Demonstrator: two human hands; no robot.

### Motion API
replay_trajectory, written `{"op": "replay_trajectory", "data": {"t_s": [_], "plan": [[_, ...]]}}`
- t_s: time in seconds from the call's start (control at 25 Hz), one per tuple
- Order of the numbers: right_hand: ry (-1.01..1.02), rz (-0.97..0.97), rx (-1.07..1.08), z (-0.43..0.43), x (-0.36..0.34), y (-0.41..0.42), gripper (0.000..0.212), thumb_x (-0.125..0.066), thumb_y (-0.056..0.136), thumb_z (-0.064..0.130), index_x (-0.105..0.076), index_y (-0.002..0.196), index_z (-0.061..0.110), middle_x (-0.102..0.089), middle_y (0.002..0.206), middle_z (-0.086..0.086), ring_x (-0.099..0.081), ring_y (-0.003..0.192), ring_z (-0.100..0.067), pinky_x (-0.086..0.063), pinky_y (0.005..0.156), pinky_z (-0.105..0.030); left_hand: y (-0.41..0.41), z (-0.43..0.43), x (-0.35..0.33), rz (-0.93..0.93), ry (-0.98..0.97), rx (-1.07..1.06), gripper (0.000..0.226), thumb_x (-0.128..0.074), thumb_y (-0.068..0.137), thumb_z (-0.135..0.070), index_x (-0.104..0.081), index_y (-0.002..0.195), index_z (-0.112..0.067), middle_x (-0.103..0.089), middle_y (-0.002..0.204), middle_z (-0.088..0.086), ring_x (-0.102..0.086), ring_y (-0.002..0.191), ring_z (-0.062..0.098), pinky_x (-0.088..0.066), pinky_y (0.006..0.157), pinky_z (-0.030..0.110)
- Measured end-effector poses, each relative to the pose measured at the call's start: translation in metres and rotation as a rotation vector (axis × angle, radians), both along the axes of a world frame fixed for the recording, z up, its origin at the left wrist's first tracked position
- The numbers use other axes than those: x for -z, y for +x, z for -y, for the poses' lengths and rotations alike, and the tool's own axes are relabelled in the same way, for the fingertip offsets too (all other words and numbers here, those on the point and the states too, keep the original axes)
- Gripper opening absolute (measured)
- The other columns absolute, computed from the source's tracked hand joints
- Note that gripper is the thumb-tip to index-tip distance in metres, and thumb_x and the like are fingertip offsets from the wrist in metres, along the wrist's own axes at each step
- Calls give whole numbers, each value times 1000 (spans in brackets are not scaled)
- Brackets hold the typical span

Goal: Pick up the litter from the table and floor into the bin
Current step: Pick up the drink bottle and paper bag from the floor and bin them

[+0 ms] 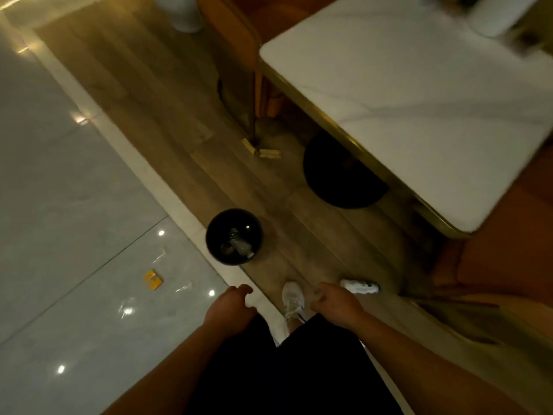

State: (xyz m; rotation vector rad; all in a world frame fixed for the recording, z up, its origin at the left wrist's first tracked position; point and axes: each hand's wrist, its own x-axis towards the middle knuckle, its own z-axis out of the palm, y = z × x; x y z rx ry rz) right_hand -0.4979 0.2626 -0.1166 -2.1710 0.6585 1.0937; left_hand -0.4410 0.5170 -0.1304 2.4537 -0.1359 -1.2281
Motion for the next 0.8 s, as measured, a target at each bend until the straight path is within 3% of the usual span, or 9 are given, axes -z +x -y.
{"op": "replay_trajectory", "data": {"t_s": [0.08, 0.24, 0.52, 0.8], "plan": [[-17, -9, 137, -11, -9, -34, 39, -62, 84, 38, -62, 118, 19, -67, 120, -7, -62, 111, -26, -44, 85, -30, 0, -4, 1, -11, -13, 102, 57, -61, 83, -39, -47, 137, -26, -57, 125, 7, -58, 112, 21, -48, 91, 31], [-91, -44, 319, -29, -22, -108, 47, -61, 86, 44, -58, 125, 20, -62, 130, -7, -55, 121, -24, -41, 99, -31, -15, 5, -7, -21, -56, 251, 59, -59, 80, -39, -47, 137, -27, -56, 129, 8, -56, 117, 22, -46, 90, 32], [-136, -69, 678, -21, -39, -215, 40, -71, 75, 44, -63, 111, 28, -67, 115, -4, -63, 101, -20, -51, 89, -31, -78, 57, -15, -52, -120, 454, 55, -58, 81, -41, -48, 134, -32, -55, 132, 3, -56, 117, 20, -48, 90, 31], [-109, -80, 767, 43, 0, -310, 45, -67, 72, 48, -62, 114, 32, -69, 109, 1, -66, 98, -21, -55, 87, -34, -157, 143, 9, -40, -70, 606, 52, -59, 86, -36, -47, 136, -27, -55, 132, 7, -57, 119, 21, -49, 95, 36]]}}
